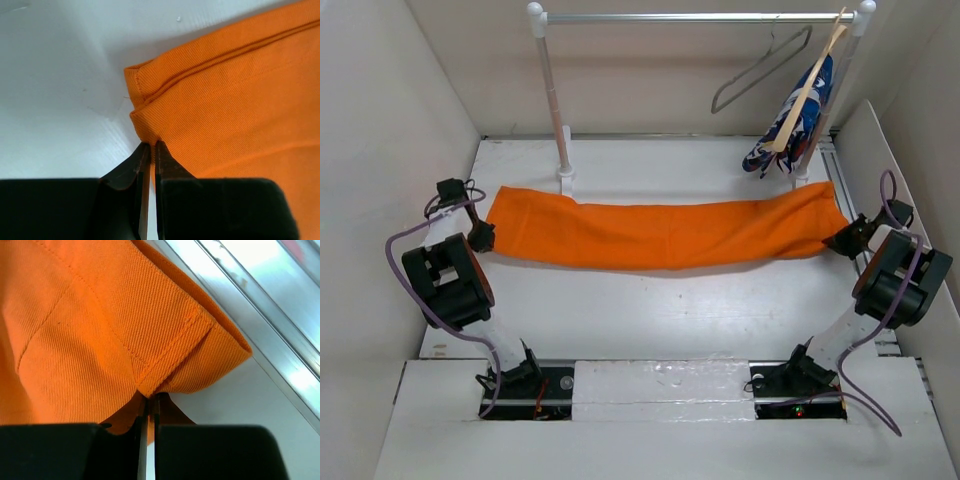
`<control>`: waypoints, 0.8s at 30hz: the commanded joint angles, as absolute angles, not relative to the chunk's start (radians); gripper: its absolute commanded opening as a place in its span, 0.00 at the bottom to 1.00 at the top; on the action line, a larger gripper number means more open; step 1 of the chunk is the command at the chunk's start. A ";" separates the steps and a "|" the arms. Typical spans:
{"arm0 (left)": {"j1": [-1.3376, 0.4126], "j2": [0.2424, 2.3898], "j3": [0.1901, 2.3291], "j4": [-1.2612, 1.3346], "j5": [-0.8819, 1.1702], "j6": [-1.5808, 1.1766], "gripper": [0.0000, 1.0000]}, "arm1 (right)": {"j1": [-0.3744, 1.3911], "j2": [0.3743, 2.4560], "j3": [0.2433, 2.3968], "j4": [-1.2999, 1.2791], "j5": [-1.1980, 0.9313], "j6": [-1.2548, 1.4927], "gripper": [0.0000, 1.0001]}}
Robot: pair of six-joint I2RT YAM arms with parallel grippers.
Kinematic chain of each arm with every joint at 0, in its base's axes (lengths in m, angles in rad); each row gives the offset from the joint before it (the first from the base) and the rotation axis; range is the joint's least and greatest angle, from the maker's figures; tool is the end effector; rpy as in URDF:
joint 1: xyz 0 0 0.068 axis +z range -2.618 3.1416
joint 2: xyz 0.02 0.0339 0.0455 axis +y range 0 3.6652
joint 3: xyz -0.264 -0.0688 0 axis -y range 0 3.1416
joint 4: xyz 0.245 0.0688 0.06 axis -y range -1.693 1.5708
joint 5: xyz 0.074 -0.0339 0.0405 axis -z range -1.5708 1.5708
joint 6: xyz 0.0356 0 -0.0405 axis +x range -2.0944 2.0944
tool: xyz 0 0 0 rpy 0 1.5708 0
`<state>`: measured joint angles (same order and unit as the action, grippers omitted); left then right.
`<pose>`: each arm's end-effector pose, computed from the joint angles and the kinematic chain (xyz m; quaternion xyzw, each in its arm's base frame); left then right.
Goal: Place the trousers on the hanger
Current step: Fold the trousers at the center of the board.
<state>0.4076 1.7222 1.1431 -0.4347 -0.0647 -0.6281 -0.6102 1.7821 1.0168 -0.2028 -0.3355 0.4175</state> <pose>0.3256 0.1431 0.1976 -0.4834 0.8306 0.0007 0.2765 0.2973 -0.1936 0.1565 0.4196 0.8443 0.1305 0.3066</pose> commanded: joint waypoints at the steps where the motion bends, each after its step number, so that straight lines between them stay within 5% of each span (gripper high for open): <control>1: 0.416 1.617 1.236 -0.553 -0.256 -0.666 0.00 | -0.692 1.624 0.933 -0.245 -0.195 0.367 0.00; 8: 0.425 1.539 1.335 -0.661 -0.383 -0.650 0.00 | -0.721 1.419 0.911 -0.336 -0.164 0.302 0.00; 21: 0.486 1.442 1.023 -0.673 -0.428 -0.701 0.00 | -0.932 1.379 0.690 -0.400 -0.265 0.172 0.00; 24: 0.520 1.443 1.011 -0.675 -0.434 -0.692 0.00 | -0.934 1.341 0.742 -0.463 -0.265 0.140 0.42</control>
<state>0.4843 1.4761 1.0122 -0.7033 -0.3389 -0.6907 -0.9234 1.3888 0.6891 -0.4511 -0.3222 0.2199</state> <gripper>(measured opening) 0.010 0.364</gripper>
